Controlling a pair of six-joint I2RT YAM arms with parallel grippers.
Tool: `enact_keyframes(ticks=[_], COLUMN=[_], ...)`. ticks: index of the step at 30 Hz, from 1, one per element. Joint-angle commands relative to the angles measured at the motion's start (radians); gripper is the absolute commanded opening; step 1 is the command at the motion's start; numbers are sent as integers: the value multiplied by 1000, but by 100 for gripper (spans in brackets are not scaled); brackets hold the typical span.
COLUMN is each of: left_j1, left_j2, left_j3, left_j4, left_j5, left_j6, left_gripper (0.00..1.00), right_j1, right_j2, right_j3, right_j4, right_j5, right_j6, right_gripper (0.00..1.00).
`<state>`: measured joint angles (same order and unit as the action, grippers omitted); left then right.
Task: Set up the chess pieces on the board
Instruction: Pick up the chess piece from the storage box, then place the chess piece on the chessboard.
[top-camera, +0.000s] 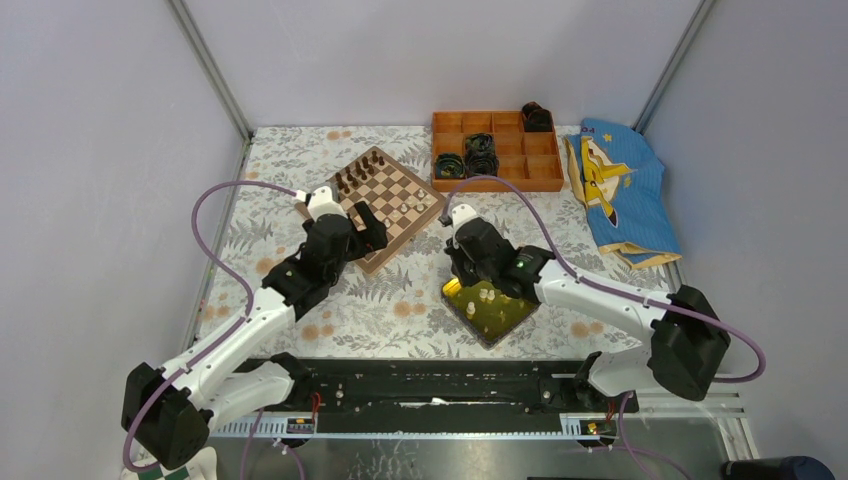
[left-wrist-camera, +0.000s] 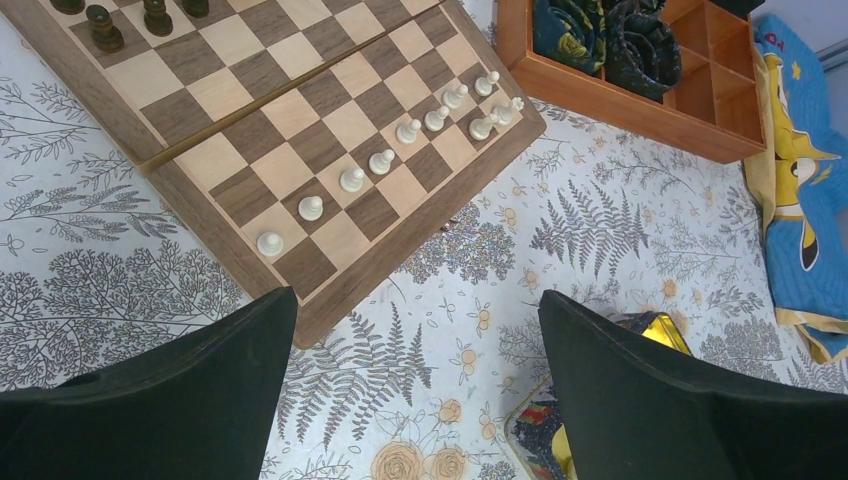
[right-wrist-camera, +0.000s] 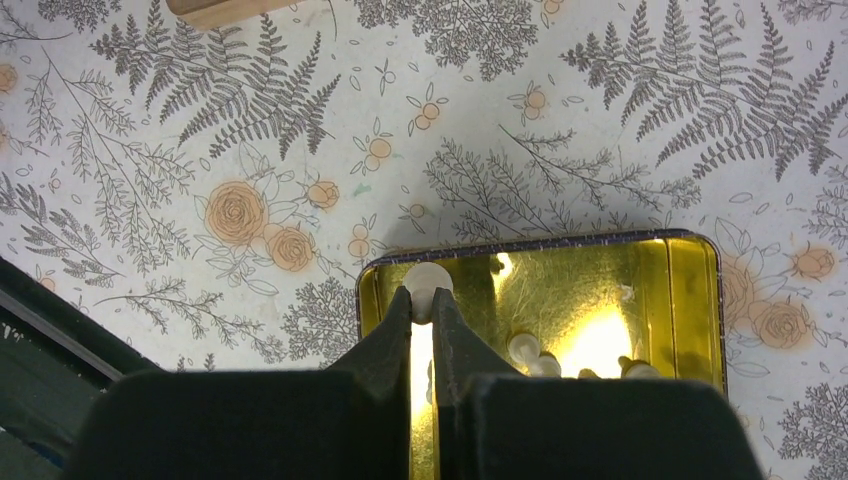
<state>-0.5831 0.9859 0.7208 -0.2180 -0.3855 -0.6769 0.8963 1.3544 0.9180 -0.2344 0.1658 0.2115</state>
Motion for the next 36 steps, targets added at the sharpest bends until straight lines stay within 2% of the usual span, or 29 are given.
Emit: enact_keyframes(ticks=[1,9,23,36], left_j1=[-9,-9,-9,-9], left_j2=[-18,-29,-57,-192], left_j3=[10,16,5,-51], left_j4=[13,5,-4,-15], left_j5=[-24,-30,-71,-188], left_j6=[0,0,-1,-43], left_gripper=[99,99,99,99], right_j1=[10,10,5,-17], right_j2=[47,200,621,803], right_j3=[75,223,625,852], right_j4=[24,58,37,-17], right_j5=[-9,-40,-76,-126], right_j6=[-27,-57,-115,-121], right_gripper=[0,0,0,0])
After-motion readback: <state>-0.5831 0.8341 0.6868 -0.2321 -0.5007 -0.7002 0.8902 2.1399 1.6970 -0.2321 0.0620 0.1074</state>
